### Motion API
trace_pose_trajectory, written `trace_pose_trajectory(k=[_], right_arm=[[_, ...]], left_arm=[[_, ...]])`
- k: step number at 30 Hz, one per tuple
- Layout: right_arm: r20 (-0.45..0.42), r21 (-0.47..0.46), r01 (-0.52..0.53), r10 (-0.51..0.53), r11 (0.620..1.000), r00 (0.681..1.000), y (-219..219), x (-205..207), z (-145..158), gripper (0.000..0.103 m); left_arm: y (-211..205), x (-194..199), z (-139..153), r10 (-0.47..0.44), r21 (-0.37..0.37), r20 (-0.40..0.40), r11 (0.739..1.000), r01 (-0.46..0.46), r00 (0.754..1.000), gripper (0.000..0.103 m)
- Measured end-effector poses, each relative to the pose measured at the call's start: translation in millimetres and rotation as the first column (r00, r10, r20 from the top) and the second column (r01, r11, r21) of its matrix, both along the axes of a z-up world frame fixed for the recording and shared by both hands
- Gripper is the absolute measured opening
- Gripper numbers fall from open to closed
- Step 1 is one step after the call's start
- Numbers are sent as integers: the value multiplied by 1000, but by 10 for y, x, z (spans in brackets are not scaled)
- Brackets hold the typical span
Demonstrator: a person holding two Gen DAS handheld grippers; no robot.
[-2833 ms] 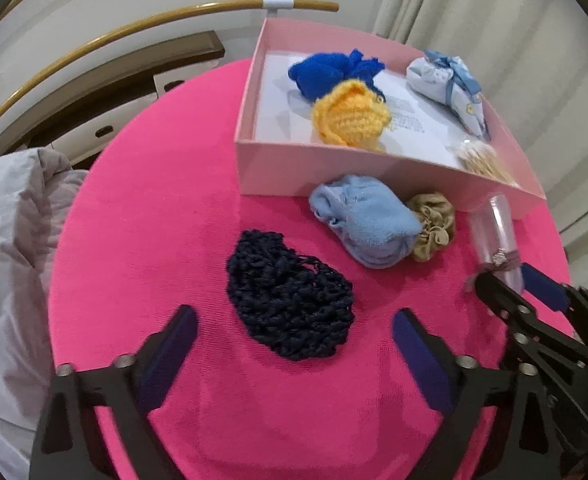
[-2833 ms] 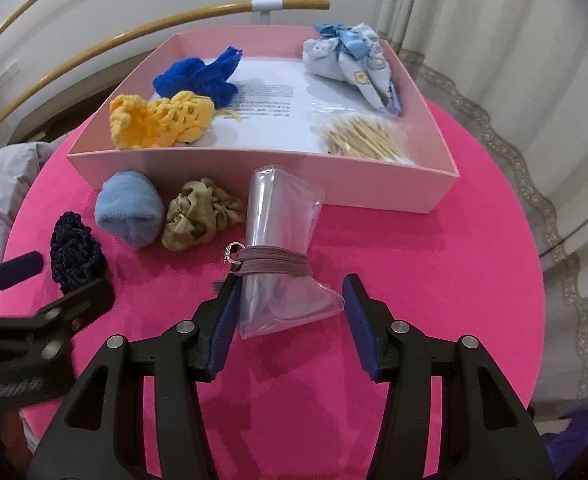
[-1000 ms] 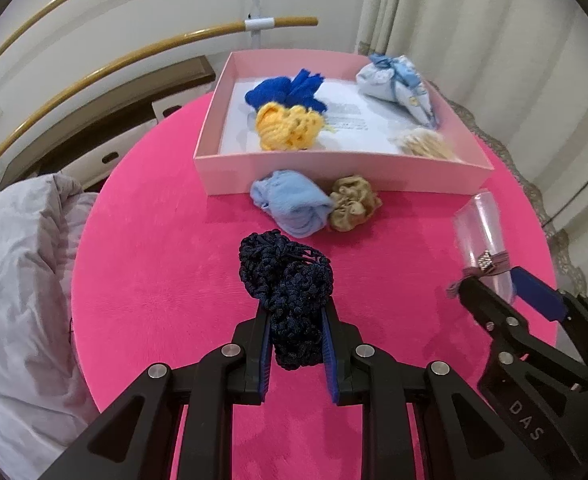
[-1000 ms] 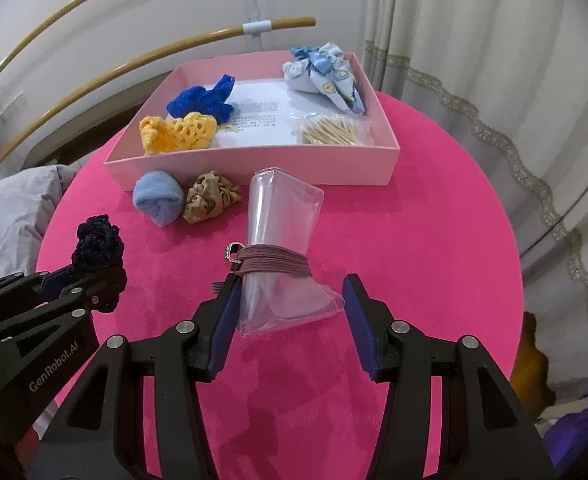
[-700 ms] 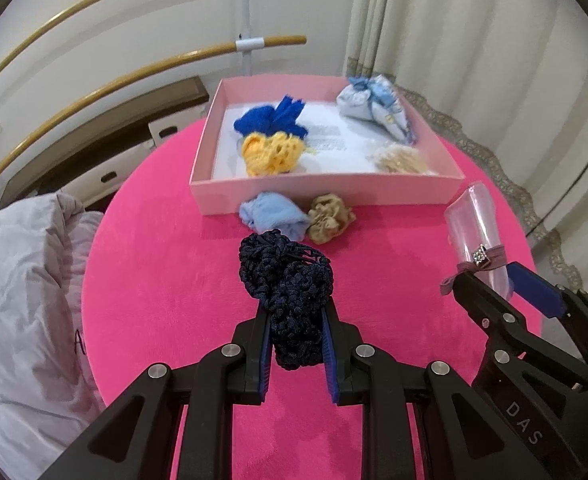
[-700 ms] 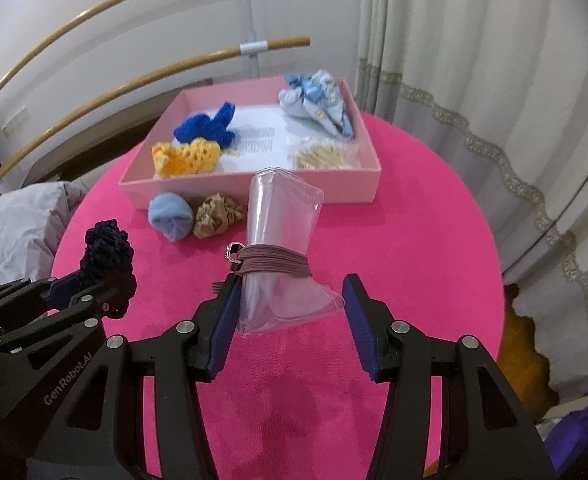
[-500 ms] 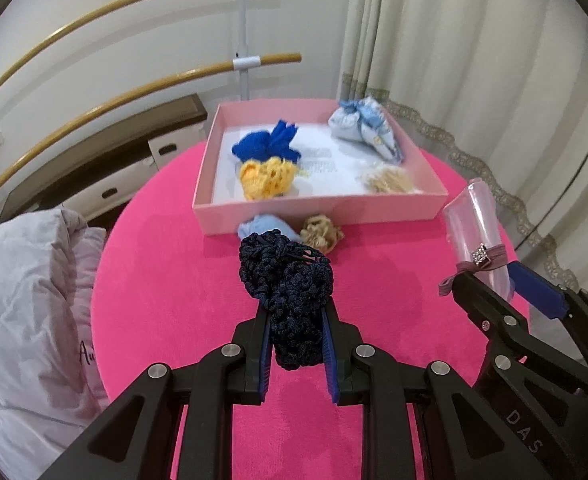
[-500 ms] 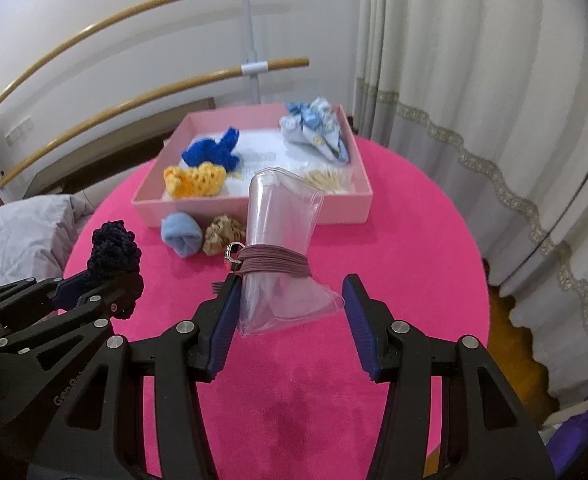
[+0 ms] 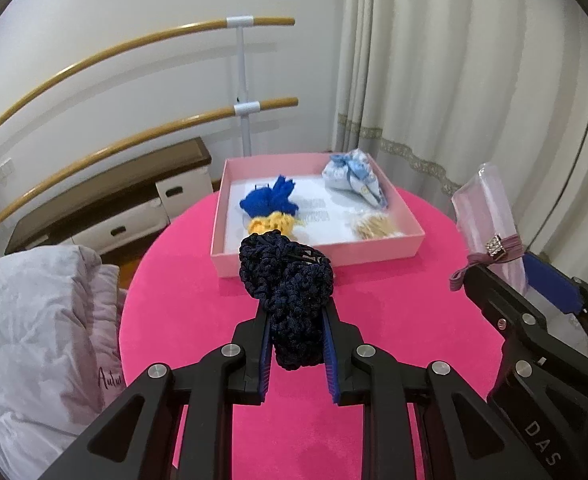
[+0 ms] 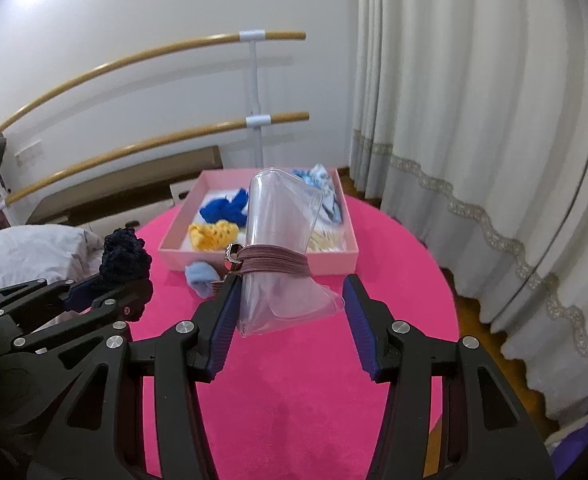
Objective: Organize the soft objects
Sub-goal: 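Lift the navy net and plastic cup and carry both toward the pink box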
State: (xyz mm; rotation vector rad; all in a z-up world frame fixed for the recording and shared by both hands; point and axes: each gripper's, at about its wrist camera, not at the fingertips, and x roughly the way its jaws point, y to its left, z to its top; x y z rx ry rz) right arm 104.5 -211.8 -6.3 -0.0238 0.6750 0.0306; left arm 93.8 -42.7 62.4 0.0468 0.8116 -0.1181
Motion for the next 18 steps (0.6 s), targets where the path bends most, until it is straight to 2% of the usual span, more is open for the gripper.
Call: trace_pose_trajectory(k=[9, 18], right_arm=[[95, -12, 9, -8, 1000, 995, 12, -210, 223, 49], [128, -18, 12, -10, 1000, 992, 31, -274, 292, 49]], left_arm=[[6, -359, 259, -17, -4, 74, 1000, 17, 997, 20], [-18, -598, 389, -21, 5, 130, 1000, 21, 991, 21]])
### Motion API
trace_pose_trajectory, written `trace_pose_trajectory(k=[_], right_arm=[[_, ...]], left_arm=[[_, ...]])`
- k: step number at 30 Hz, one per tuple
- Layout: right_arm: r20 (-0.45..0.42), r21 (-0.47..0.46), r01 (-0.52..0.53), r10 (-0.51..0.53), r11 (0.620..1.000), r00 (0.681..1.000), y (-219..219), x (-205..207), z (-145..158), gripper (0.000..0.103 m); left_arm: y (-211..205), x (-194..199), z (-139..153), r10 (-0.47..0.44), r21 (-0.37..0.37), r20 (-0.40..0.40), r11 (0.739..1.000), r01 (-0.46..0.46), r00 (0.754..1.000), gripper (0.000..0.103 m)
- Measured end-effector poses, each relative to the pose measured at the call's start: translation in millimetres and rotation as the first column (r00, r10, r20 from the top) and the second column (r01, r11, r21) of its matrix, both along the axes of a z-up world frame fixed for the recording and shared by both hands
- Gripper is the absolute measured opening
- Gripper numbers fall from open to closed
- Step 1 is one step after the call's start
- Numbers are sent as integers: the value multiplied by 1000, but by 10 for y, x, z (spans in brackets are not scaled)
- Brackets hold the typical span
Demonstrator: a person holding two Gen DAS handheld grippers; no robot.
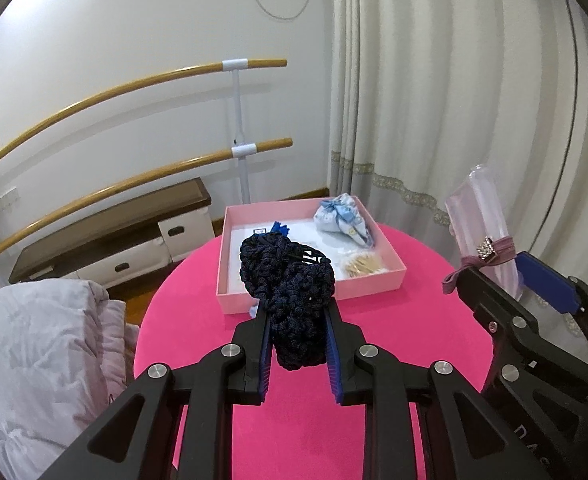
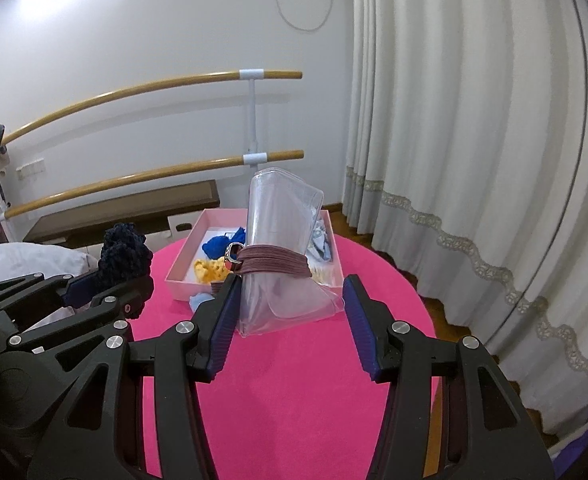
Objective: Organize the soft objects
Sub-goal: 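Lift the navy net and plastic cup and carry both toward the pink box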
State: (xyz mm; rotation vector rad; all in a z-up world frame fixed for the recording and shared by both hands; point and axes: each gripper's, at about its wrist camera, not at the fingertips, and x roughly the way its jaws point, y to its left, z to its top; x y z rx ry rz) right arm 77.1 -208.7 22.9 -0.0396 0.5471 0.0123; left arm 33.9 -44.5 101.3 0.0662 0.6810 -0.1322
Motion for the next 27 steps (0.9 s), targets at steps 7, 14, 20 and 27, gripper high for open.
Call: trace_pose_trajectory(k=[7, 14, 20, 27], right_arm=[[8, 0, -1, 1, 1000, 1000, 8, -28, 3, 48], [8, 2, -2, 2, 1000, 1000, -12, -26, -2, 49], [6, -6, -4, 4, 1000, 1000, -6, -19, -6, 48], [-8, -2, -10, 10, 1000, 1000, -20, 54, -24, 49]], left_arm=[[-16, -23, 4, -6, 2, 7, 1000, 6, 1000, 21], [-11, 45, -13, -4, 2, 5, 1000, 4, 1000, 21], [-10, 122, -47, -2, 11, -15, 1000, 2, 1000, 21], [-15, 280, -77, 3, 12, -34, 1000, -3, 999, 21]])
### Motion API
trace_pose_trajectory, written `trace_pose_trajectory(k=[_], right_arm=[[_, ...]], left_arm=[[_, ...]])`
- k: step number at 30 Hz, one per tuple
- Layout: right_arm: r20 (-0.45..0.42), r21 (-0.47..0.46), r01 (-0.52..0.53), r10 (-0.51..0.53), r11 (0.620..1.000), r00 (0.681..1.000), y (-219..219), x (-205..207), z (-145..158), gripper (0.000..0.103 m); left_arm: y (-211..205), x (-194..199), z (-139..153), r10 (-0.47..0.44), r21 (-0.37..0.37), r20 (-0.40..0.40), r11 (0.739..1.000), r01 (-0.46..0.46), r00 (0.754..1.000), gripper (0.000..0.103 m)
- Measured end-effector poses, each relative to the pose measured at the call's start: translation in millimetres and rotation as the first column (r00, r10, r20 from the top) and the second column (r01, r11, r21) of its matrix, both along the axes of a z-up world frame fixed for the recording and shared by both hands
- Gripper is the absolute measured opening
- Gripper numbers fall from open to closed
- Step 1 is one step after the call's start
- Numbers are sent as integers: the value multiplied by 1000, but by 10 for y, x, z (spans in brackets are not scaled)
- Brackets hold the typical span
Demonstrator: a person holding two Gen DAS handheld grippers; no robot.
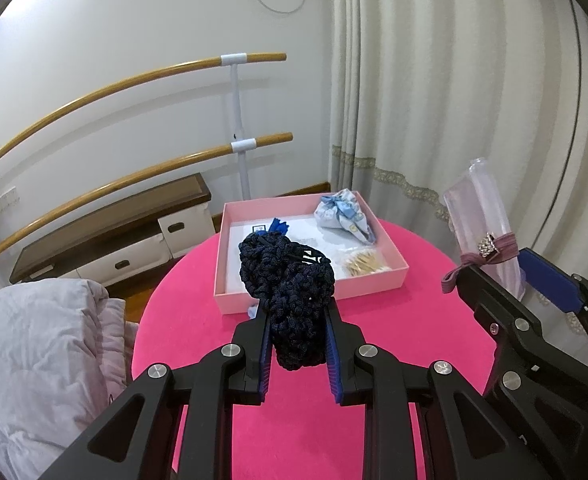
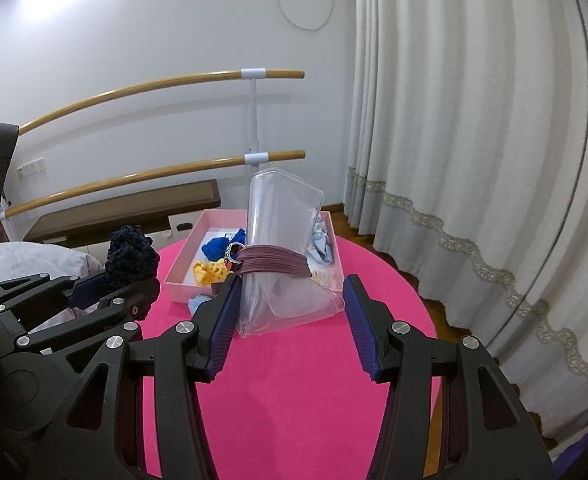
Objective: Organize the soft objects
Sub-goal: 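Lift the navy net and plastic cup and carry both toward the pink box, then lower the navy net with the left tool while the right tool lowers the cup into the box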
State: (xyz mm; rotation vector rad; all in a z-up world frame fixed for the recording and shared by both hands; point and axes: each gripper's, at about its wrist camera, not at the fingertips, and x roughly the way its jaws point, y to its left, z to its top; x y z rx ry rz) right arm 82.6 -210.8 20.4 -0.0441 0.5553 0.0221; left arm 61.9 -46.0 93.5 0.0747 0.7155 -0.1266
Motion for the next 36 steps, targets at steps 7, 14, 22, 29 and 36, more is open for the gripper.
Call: trace_pose_trajectory(k=[7, 14, 22, 29, 36], right_arm=[[-22, 3, 4, -4, 1000, 1000, -20, 122, -31, 49], [-42, 2, 10, -10, 1000, 999, -23, 354, -60, 49], [-92, 25, 3, 0, 1000, 996, -34, 827, -97, 49], [-147, -7, 1, -2, 1000, 989, 15, 1342, -144, 49], [-242, 4, -13, 14, 1000, 970, 37, 1905, -323, 49]], left_arm=[[-12, 221, -61, 4, 0, -23, 1000, -4, 1000, 21], [28, 603, -121, 21, 0, -57, 1000, -21, 998, 20], [24, 1268, -118, 21, 11, -98, 1000, -20, 995, 19], [-24, 2008, -171, 26, 9, -161, 1000, -25, 987, 19], [-101, 2916, -356, 49, 23, -242, 999, -45, 969, 19]])
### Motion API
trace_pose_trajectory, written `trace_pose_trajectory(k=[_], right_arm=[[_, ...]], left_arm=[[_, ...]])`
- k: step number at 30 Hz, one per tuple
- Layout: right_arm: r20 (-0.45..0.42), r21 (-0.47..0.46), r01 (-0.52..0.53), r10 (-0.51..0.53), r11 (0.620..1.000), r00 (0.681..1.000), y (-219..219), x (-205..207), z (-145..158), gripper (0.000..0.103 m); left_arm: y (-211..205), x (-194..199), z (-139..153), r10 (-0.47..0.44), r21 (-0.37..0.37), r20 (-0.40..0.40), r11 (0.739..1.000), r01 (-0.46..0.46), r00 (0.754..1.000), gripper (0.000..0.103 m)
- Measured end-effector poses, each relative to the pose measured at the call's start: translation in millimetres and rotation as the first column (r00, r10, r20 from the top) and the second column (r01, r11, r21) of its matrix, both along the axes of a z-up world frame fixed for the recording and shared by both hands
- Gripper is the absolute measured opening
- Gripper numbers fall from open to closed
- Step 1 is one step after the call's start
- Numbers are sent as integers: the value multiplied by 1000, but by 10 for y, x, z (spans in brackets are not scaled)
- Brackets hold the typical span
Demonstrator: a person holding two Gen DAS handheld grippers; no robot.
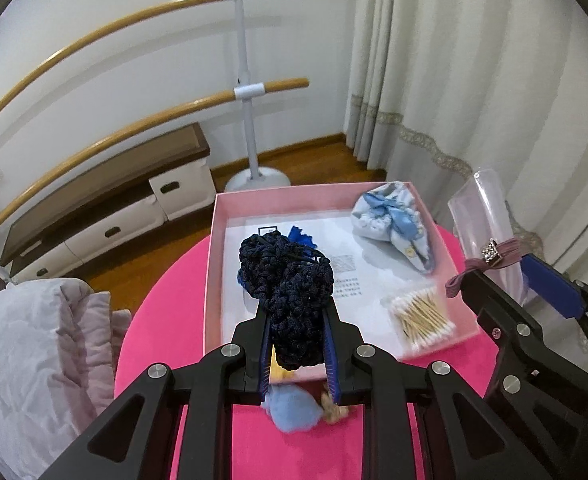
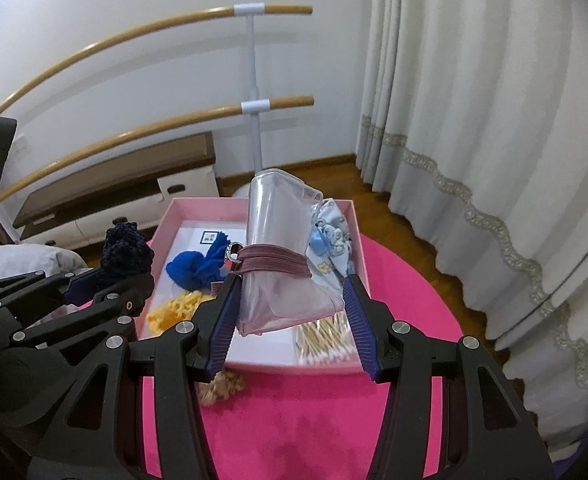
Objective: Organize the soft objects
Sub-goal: 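Lower the navy net with the left tool while the right tool lowers the cup into the box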
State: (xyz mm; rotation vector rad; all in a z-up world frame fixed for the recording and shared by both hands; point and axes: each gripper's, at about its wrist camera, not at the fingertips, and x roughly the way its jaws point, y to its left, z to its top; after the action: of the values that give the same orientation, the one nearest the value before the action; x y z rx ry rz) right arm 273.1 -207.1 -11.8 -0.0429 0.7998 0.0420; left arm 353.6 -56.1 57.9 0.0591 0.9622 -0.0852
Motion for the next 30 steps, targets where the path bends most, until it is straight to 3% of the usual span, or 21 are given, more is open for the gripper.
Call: trace_pose_trajectory(k=[6, 14, 25, 29, 30], right_arm=[[-88, 1, 15, -14, 1000, 996, -17, 456, -242, 49], [-178, 1, 17, -17, 1000, 984, -22, 865, -473, 49], [-242, 21, -3, 8, 1000, 970, -39, 1108, -634, 50], [-235, 21, 0, 5, 1000, 972, -61, 1122, -629, 51], [-237, 25, 3, 3, 1000, 971, -67, 1128, -629, 55]], left_arm=[[-17, 729, -217, 29, 7, -67, 1000, -29, 997, 19], [46, 1508, -408, 84, -9, -93, 996, -86, 992, 19], [155, 1949, -810, 101, 4, -176, 995, -102, 979, 19], [91, 1966, -816, 96, 15, -170, 995, -95, 981, 21], [82, 1970, -815, 95, 16, -163, 995, -94, 982, 21]])
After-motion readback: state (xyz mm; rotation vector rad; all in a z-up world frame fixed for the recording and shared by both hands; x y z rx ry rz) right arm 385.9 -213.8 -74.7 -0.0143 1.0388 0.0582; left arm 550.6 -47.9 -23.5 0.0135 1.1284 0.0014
